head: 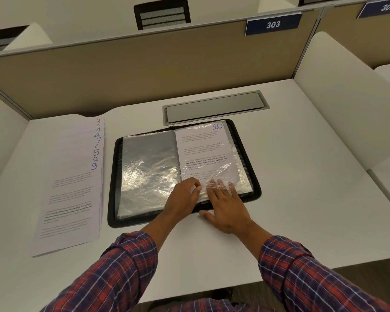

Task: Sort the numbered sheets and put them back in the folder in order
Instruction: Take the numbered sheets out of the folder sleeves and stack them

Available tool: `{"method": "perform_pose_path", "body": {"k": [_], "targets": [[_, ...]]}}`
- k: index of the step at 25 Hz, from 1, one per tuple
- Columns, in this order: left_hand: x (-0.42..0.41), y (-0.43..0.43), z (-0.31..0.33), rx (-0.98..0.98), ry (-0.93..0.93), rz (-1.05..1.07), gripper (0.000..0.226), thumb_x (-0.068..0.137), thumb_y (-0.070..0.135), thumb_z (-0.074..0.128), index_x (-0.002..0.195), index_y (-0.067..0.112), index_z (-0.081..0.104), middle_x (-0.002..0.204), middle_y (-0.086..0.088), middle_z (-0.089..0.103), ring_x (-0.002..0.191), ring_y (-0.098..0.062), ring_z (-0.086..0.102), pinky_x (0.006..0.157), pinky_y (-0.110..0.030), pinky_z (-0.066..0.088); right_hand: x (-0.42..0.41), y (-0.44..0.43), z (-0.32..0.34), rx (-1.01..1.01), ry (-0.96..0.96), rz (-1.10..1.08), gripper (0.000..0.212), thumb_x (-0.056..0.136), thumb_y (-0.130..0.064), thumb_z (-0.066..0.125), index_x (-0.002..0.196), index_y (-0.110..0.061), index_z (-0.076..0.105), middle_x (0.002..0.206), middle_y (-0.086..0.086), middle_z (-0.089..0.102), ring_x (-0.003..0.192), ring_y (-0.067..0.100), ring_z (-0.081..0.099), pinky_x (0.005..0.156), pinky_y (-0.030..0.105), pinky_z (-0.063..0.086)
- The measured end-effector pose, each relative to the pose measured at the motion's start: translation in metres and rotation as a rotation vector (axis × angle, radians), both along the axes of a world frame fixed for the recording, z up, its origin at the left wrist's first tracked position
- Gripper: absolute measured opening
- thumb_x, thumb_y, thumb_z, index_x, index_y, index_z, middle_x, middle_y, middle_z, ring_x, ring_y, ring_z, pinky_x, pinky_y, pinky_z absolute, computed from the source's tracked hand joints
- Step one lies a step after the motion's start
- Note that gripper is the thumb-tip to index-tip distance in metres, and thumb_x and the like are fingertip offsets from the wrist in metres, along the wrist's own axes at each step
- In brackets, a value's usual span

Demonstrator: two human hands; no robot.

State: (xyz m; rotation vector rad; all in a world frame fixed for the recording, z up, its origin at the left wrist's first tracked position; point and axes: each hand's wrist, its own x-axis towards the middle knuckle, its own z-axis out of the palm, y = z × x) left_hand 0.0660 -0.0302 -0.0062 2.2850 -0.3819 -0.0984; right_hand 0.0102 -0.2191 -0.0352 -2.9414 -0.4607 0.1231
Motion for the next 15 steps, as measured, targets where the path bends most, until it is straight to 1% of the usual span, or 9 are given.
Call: {"method": "perform_pose_path", "body": {"k": [1,3,5,6,7,9,11,13,15], "targets": [[-0.001,0.000,-0.001,0.009,-0.014,-0.018,0.009,0.102,0.022,0.061,0.111,0.020,0.065,0.109,0.004,0.069,0.097,-0.013,0.063,0.089,-0.039,0.054,-0.007,0.001,-0.002,-0.010,-0.008,-0.008,0.093,0.099,-0.077,0.020,0.165,-0.011,0.022,0.172,0.013,0.021,0.160,0.030,0.014,0.129,0.053,-0.004],[-0.005,0.001,-0.007,0.099,-0.052,-0.086,0.029,0.101,0.026,0.064,0.129,0.020,0.060,0.132,0.001,0.063,0.120,-0.015,0.060,0.104,-0.039,0.052,-0.023,0.003,-0.008,-0.029,-0.042,-0.017,0.089,0.100,-0.074,0.025,0.163,-0.010,0.028,0.169,0.014,0.029,0.159,0.031,0.021,0.129,0.056,0.002],[-0.012,0.005,-0.016,0.240,-0.098,-0.197,0.050,0.101,0.035,0.064,0.146,0.018,0.053,0.156,-0.004,0.050,0.146,-0.019,0.044,0.123,-0.037,0.034,-0.038,0.000,-0.013,-0.045,-0.092,-0.024,0.084,0.101,-0.068,0.031,0.159,-0.008,0.037,0.164,0.014,0.039,0.156,0.031,0.030,0.126,0.058,0.007],[-0.017,0.006,-0.020,0.296,-0.122,-0.245,0.058,0.100,0.041,0.064,0.150,0.017,0.050,0.162,-0.006,0.042,0.152,-0.020,0.034,0.126,-0.036,0.025,-0.044,-0.003,-0.014,-0.058,-0.113,-0.023,0.081,0.101,-0.065,0.032,0.158,-0.007,0.040,0.162,0.014,0.042,0.154,0.030,0.033,0.125,0.058,0.009],[-0.022,0.007,-0.024,0.337,-0.145,-0.278,0.064,0.098,0.045,0.066,0.152,0.016,0.048,0.165,-0.006,0.037,0.155,-0.021,0.029,0.127,-0.035,0.020,-0.048,-0.006,-0.016,-0.072,-0.128,-0.019,0.079,0.101,-0.061,0.033,0.157,-0.006,0.041,0.161,0.014,0.044,0.154,0.030,0.035,0.125,0.059,0.011],[-0.029,0.011,-0.030,0.381,-0.196,-0.311,0.071,0.095,0.049,0.069,0.153,0.015,0.047,0.166,-0.007,0.035,0.156,-0.023,0.027,0.127,-0.036,0.020,-0.056,-0.011,-0.018,-0.073,-0.152,-0.008,0.073,0.102,-0.055,0.036,0.156,-0.007,0.043,0.160,0.014,0.046,0.153,0.029,0.037,0.124,0.059,0.014],[-0.033,0.013,-0.031,0.388,-0.261,-0.323,0.067,0.094,0.045,0.073,0.148,0.012,0.052,0.162,-0.011,0.041,0.152,-0.025,0.034,0.126,-0.037,0.026,-0.060,-0.013,-0.018,-0.019,-0.191,-0.013,0.066,0.101,-0.048,0.041,0.153,-0.008,0.047,0.157,0.012,0.050,0.150,0.027,0.041,0.124,0.056,0.019],[-0.035,0.013,-0.031,0.382,-0.345,-0.352,0.050,0.096,0.034,0.073,0.137,0.007,0.061,0.154,-0.016,0.050,0.146,-0.029,0.045,0.124,-0.038,0.032,-0.058,-0.015,-0.015,0.115,-0.245,-0.064,0.057,0.099,-0.037,0.050,0.149,-0.009,0.051,0.154,0.012,0.052,0.147,0.026,0.044,0.123,0.053,0.028],[-0.038,0.013,-0.031,0.384,-0.441,-0.374,0.030,0.097,0.020,0.071,0.122,0.003,0.069,0.144,-0.019,0.060,0.137,-0.033,0.055,0.122,-0.038,0.035,-0.054,-0.019,-0.007,0.313,-0.277,-0.211,0.052,0.095,-0.025,0.063,0.143,-0.009,0.056,0.153,0.013,0.052,0.144,0.027,0.046,0.119,0.048,0.036]]}}
